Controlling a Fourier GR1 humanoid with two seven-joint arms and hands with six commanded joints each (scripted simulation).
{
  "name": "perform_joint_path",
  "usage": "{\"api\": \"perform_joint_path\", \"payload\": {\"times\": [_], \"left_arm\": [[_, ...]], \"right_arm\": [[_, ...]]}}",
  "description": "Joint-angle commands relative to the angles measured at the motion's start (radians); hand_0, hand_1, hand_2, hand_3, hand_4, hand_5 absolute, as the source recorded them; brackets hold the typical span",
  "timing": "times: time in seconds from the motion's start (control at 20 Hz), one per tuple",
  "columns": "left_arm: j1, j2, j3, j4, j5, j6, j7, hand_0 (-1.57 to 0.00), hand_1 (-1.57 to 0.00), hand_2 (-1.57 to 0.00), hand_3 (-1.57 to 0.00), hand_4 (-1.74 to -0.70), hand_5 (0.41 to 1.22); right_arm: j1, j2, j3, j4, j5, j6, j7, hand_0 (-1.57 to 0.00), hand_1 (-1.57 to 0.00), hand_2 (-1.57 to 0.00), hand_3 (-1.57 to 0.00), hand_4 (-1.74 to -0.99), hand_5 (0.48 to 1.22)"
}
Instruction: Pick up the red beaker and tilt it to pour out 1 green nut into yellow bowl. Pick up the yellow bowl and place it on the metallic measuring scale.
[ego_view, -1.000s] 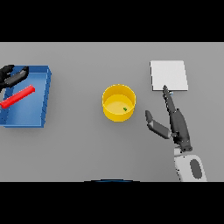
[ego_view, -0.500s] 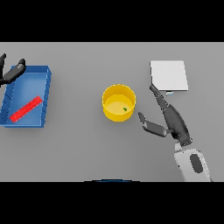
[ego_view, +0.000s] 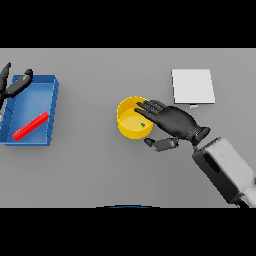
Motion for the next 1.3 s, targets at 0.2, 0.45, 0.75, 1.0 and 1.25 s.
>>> {"api": "perform_joint_path", "payload": {"times": [0.2, 0.45, 0.75, 1.0, 1.25], "left_arm": [[0.011, 0.008, 0.009, -0.009, 0.014, -0.005, -0.011, 0.00, 0.00, 0.00, 0.00, -0.72, 0.687], [0.023, 0.007, 0.012, -0.014, 0.023, -0.004, -0.013, 0.00, 0.00, 0.00, 0.00, -0.72, 0.686], [0.024, 0.016, 0.020, -0.016, 0.027, -0.007, -0.021, 0.00, 0.00, 0.00, 0.00, -0.72, 0.682], [0.042, 0.023, 0.028, -0.029, 0.038, -0.008, -0.044, 0.00, 0.00, 0.00, 0.00, -0.72, 0.686], [0.038, 0.028, 0.033, -0.023, 0.041, -0.011, -0.039, 0.00, 0.00, 0.00, 0.00, -0.72, 0.692]], "right_arm": [[-0.133, -0.004, 0.096, 0.108, 0.069, 0.077, -0.063, 0.00, 0.00, 0.00, 0.00, -1.215, 0.704], [-0.240, 0.027, 0.170, 0.246, 0.130, 0.122, -0.063, 0.00, 0.00, 0.00, 0.00, -1.226, 0.702], [-0.317, 0.047, 0.221, 0.341, 0.160, 0.188, -0.068, 0.00, 0.00, 0.00, 0.00, -1.270, 0.727], [-0.322, 0.069, 0.224, 0.371, 0.149, 0.214, -0.066, 0.00, 0.00, 0.00, 0.00, -1.305, 0.763], [-0.326, 0.093, 0.229, 0.400, 0.154, 0.229, -0.042, -0.54, -0.47, -0.31, -0.26, -1.420, 0.943]]}}
